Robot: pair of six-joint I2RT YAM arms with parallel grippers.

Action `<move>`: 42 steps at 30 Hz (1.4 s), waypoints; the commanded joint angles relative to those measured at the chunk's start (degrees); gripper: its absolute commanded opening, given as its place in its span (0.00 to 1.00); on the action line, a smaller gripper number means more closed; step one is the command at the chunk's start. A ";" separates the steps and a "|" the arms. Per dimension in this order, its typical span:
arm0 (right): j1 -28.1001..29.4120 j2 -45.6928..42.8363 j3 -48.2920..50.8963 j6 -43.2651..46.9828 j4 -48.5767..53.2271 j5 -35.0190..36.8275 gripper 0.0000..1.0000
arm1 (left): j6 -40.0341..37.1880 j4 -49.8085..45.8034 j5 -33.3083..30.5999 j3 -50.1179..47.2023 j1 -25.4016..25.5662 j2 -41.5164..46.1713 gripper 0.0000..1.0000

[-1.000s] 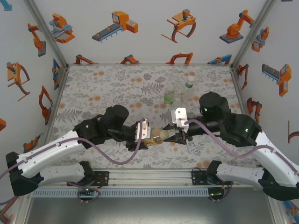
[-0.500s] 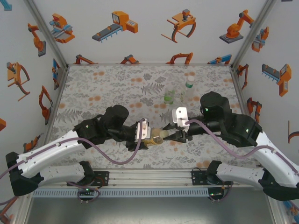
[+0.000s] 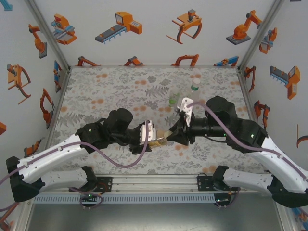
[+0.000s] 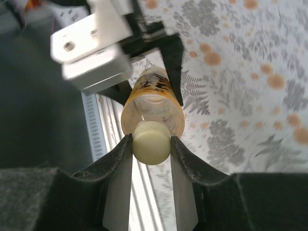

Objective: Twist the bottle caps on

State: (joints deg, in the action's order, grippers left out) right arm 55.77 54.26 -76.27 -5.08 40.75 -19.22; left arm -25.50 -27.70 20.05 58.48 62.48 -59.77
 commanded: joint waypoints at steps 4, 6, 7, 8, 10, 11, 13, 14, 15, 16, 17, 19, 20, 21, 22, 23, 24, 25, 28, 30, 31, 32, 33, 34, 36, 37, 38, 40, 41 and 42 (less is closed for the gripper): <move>-0.01 2.60 2.87 -51.67 1.40 21.35 0.00 | 1.02 5.82 -5.23 -0.31 0.14 -0.50 0.00; 0.04 3.05 3.06 -62.89 4.83 23.42 0.00 | 0.98 5.90 -6.34 -0.19 0.12 -0.95 0.00; 0.04 3.15 3.67 -66.52 4.65 23.22 0.00 | 1.00 5.95 -6.82 -0.18 0.18 -1.20 0.00; 0.02 3.15 4.52 -68.86 2.99 22.52 0.00 | 0.98 6.06 -7.37 -0.06 0.18 -1.46 0.00; 0.03 3.33 5.96 -71.33 0.03 21.55 0.00 | 0.76 6.25 -7.84 0.00 0.12 -1.82 0.00; 0.00 3.31 6.19 -71.40 -0.74 21.55 0.00 | 0.63 6.39 -7.85 0.06 0.18 -2.01 0.00; 0.04 3.18 5.99 -69.77 -1.02 22.37 0.00 | 0.54 6.51 -7.83 0.22 0.15 -2.35 0.00; 0.02 3.00 5.50 -68.03 -0.63 23.05 0.03 | 0.42 6.41 -7.65 0.31 0.12 -2.38 0.00; 0.04 2.80 4.99 -66.90 -0.28 23.74 0.13 | 0.26 6.36 -7.45 0.32 0.14 -2.44 0.00; 0.00 2.55 4.30 -63.72 0.01 24.22 0.23 | 0.10 6.24 -6.95 0.32 0.14 -2.54 0.00; 0.01 2.20 3.61 -60.56 0.07 24.17 0.29 | -0.11 6.11 -6.37 0.35 0.18 -2.48 0.00; 0.00 1.65 2.32 -53.67 0.03 24.06 0.36 | -0.59 5.53 -5.07 0.29 0.18 -2.49 0.00; 0.02 1.20 1.74 -50.10 -0.33 23.78 0.40 | -0.81 5.17 -4.50 0.38 0.15 -2.40 0.00; 0.03 0.72 1.24 -45.79 -0.88 22.98 0.42 | -0.93 4.88 -4.09 0.46 0.14 -2.37 0.00; 0.03 0.26 0.85 -42.44 -1.23 22.31 0.44 | -0.98 4.64 -3.59 0.41 0.19 -2.38 0.00; 0.00 -0.21 0.60 -38.51 -1.89 21.13 0.48 | -1.09 4.46 -3.15 0.50 0.14 -2.44 0.00; 0.04 -0.68 0.60 -35.00 -2.63 19.77 0.50 | -1.12 4.41 -2.60 0.54 0.12 -2.37 0.00; 0.04 -1.32 0.73 -30.83 -3.39 18.10 0.52 | -1.11 4.25 -1.94 0.66 0.19 -2.30 0.00; 0.03 -2.86 0.54 -19.88 -4.79 12.88 0.56 | -1.26 3.60 0.24 1.05 0.17 -2.11 0.00; -0.02 -3.18 -0.22 -11.75 -4.66 8.63 0.56 | -1.27 2.95 1.95 1.45 0.17 -2.06 0.00; 0.04 -3.23 -0.83 -7.15 -4.08 5.97 0.56 | -1.24 2.46 2.88 1.72 0.18 -2.00 0.00; 0.03 -3.20 -1.51 -1.99 -3.37 2.98 0.56 | -1.27 2.04 3.82 1.93 0.16 -1.87 0.00; 0.03 -3.00 -2.12 1.15 -2.25 0.72 0.56 | -1.26 1.80 4.52 2.00 0.13 -1.73 0.00; 0.02 -2.73 -2.91 6.18 -1.03 -1.75 0.56 | -1.22 1.69 5.15 2.12 0.18 -1.47 0.00; -0.01 -1.89 -4.63 14.42 2.45 -7.09 0.56 | -1.12 1.62 5.99 1.91 0.19 -0.91 0.00; 0.02 -1.35 -5.49 18.63 4.37 -9.58 0.56 | -0.96 1.60 6.21 1.80 0.13 -0.58 0.00; 0.04 -0.87 -6.15 21.53 5.79 -11.58 0.56 | -0.92 1.61 6.31 1.73 0.16 -0.23 0.00; 0.00 0.40 -7.84 27.05 8.83 -14.51 0.57 | -0.93 1.45 6.40 1.47 0.19 0.43 0.00; 0.01 0.94 -8.61 28.75 9.94 -15.05 0.57 | -0.82 1.35 6.48 1.41 0.16 0.74 0.00; 0.04 1.64 -9.33 30.47 11.13 -15.39 0.57 | -0.84 1.18 6.53 1.46 0.14 1.03 0.00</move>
State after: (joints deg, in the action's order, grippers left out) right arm 55.66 54.57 -83.22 12.40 46.65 -28.14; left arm -25.80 -25.54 24.14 58.37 62.50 -60.45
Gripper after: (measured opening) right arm 0.566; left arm 0.548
